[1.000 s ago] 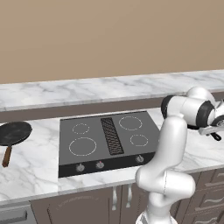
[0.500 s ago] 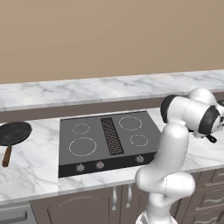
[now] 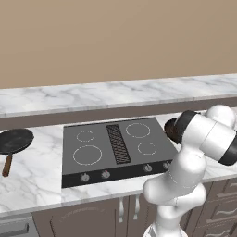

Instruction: Place both pans onto different burners. Then place the mushroom and the steak on different pans.

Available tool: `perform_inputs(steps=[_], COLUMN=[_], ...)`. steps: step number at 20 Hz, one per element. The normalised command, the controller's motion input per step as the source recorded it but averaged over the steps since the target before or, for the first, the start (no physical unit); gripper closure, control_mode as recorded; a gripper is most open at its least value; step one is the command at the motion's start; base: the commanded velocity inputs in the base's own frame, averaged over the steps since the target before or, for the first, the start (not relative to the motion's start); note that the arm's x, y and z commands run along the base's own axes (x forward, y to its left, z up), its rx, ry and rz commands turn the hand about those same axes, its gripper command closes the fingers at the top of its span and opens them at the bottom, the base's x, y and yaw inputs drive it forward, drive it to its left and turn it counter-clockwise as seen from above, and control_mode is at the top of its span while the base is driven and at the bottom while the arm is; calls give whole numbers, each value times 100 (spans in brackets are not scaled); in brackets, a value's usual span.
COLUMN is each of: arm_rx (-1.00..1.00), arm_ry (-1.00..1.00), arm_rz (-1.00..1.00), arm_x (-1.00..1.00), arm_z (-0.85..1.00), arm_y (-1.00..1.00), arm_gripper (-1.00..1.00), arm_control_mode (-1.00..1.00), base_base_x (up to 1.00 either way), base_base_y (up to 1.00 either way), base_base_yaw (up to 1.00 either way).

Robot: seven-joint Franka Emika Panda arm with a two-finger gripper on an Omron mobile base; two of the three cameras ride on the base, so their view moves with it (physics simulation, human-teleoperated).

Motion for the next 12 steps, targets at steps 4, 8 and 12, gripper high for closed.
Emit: perform_inputs(steps=[4, 8, 12], arm_rx=[-1, 0, -1], arm_ry=[11, 10, 8], arm_rz=[19, 20, 19], arm_x=[15, 34, 34], arm_z=[1, 0, 0], arm_y=[61, 50, 47], arm_gripper=[100, 100, 100], arm_control_mode=[-100, -100, -100], base_base_x=[0, 0, 0], base_base_y=[0, 0, 0], base_base_yaw=[0, 0, 0])
